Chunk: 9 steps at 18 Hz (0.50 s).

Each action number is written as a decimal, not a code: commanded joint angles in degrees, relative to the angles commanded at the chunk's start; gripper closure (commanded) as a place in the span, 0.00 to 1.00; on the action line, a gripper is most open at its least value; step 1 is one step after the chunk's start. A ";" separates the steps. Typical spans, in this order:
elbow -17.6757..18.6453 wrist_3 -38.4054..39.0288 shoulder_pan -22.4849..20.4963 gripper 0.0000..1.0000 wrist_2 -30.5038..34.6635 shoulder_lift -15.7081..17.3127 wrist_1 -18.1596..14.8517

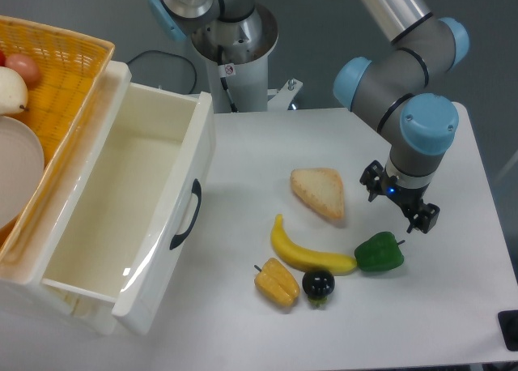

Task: Pick up the green chilies
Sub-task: 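Move the open gripper above the green bell pepper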

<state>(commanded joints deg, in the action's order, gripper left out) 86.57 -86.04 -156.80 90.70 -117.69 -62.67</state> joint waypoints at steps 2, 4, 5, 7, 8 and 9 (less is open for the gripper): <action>0.00 0.09 0.00 0.00 -0.09 -0.09 0.00; -0.09 0.09 0.00 0.00 -0.26 -0.61 0.35; 0.00 0.35 0.00 0.00 -0.35 -0.88 0.53; 0.09 0.44 -0.09 0.00 -0.53 -1.31 1.05; 0.17 0.44 -0.18 0.00 -0.53 -1.75 2.36; 0.35 0.53 -0.52 0.00 -0.53 -1.93 3.59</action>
<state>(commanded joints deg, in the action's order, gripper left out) 86.92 -85.52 -157.32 90.18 -119.62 -59.07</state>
